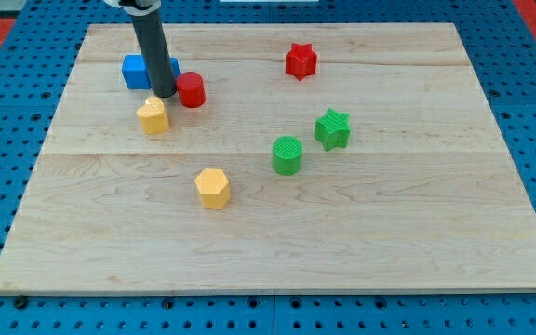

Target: Slide the red circle to the up

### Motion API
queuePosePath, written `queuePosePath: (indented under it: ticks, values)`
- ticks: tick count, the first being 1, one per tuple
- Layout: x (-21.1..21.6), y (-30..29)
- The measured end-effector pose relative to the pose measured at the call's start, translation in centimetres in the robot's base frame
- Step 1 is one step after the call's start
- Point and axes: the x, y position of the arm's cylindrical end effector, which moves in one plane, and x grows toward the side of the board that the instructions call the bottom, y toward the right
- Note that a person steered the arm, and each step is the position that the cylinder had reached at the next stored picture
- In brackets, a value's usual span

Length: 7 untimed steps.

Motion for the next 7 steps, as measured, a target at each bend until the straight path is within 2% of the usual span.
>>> queuePosePath:
  ticks: [1, 3, 4, 5, 7]
  values:
    - [0.1, 1.0]
    - [5.4, 3.0]
    - [4.8, 5.0]
    - [1.6, 5.0]
    - [-1.0, 7.5]
